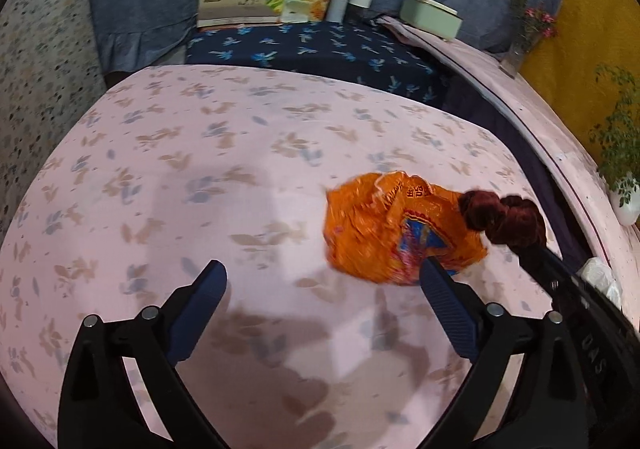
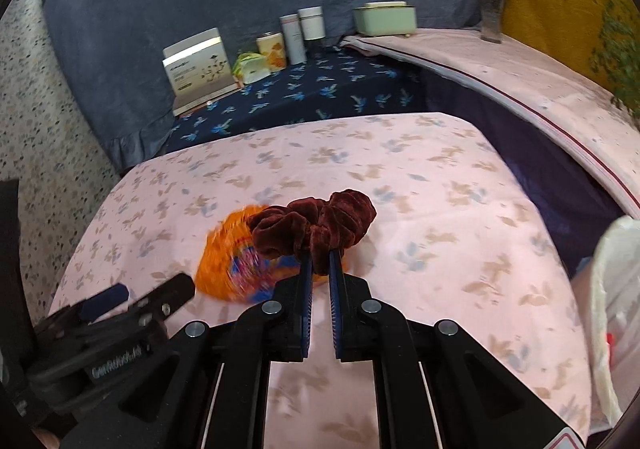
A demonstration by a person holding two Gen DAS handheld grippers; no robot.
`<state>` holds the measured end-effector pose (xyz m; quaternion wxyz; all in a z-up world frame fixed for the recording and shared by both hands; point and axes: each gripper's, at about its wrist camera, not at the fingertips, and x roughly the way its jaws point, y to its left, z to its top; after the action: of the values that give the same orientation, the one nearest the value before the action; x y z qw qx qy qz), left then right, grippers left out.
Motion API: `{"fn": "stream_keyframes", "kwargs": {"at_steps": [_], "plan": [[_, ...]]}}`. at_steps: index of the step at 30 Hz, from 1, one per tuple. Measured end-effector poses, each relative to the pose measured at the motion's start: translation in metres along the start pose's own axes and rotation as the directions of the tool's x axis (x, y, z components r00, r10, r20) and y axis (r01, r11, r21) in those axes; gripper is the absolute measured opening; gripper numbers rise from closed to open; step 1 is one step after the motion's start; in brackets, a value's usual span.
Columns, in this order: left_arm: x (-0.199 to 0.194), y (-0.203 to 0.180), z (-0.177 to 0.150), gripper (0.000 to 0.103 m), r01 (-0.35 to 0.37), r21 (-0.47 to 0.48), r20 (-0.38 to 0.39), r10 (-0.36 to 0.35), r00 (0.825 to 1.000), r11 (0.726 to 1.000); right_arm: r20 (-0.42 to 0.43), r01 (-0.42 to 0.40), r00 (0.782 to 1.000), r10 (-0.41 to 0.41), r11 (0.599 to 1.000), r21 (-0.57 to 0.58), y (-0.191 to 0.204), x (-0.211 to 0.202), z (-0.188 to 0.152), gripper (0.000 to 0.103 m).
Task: Collect trash
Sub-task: 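Grasp the orange bag with the left tool while the right tool grasps the brown scrunchie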
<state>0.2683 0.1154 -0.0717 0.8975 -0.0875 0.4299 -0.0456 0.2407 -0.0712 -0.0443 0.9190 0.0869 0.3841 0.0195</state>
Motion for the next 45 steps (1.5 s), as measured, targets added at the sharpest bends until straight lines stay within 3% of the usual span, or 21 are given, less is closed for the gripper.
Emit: {"fn": "stream_keyframes", "kwargs": {"at_steps": [8,12,14,16,18,21,24,29,34,45], "plan": [[0.026,-0.043,0.011,0.093,0.045,0.015,-0.049,-0.044,0.998,0.999,-0.071,0.066,0.996,-0.062,0.997,0.047,-0.057,-0.012,-0.043,0.008],[0.041,-0.063,0.014,0.093,0.036,0.041,-0.071,-0.033,0.997,0.999,-0.102,0.086,0.992,-0.077,0.992,0.091,-0.082,-0.016,-0.057,0.014],[0.049,-0.070,0.015,0.093,0.021,0.045,-0.088,-0.017,0.996,0.999,-0.086,0.094,0.993,-0.085,0.991,0.098,-0.088,-0.021,-0.056,0.025],[0.057,-0.074,0.016,0.093,0.009,0.045,-0.100,-0.004,0.995,0.999,-0.056,0.100,0.994,-0.094,0.989,0.105,-0.091,-0.026,-0.051,0.056],[0.064,-0.078,0.017,0.092,0.000,0.046,-0.111,0.005,0.994,0.999,-0.023,0.086,0.996,-0.084,0.990,0.116,-0.091,-0.029,-0.044,0.060],[0.071,-0.083,0.016,0.086,-0.023,0.067,-0.113,0.030,0.993,0.997,-0.024,0.062,0.998,-0.060,0.992,0.113,-0.088,-0.020,-0.032,0.060],[0.071,-0.091,0.015,0.071,-0.055,0.109,-0.091,0.065,0.994,0.993,-0.050,0.058,0.997,-0.054,0.994,0.090,-0.081,-0.004,-0.027,0.058],[0.068,-0.102,0.009,0.033,-0.064,0.177,-0.060,0.076,0.995,0.982,-0.103,0.031,0.994,-0.018,0.992,0.119,-0.081,0.020,-0.030,0.039],[0.062,-0.113,0.001,0.015,-0.038,0.208,-0.064,0.053,0.997,0.977,-0.107,0.028,0.994,-0.015,0.992,0.126,-0.082,0.020,-0.031,0.017],[0.033,-0.132,-0.027,0.011,0.014,0.223,-0.083,0.005,0.997,0.975,-0.069,0.031,0.997,-0.019,0.984,0.176,-0.102,-0.014,-0.041,0.014]]}}
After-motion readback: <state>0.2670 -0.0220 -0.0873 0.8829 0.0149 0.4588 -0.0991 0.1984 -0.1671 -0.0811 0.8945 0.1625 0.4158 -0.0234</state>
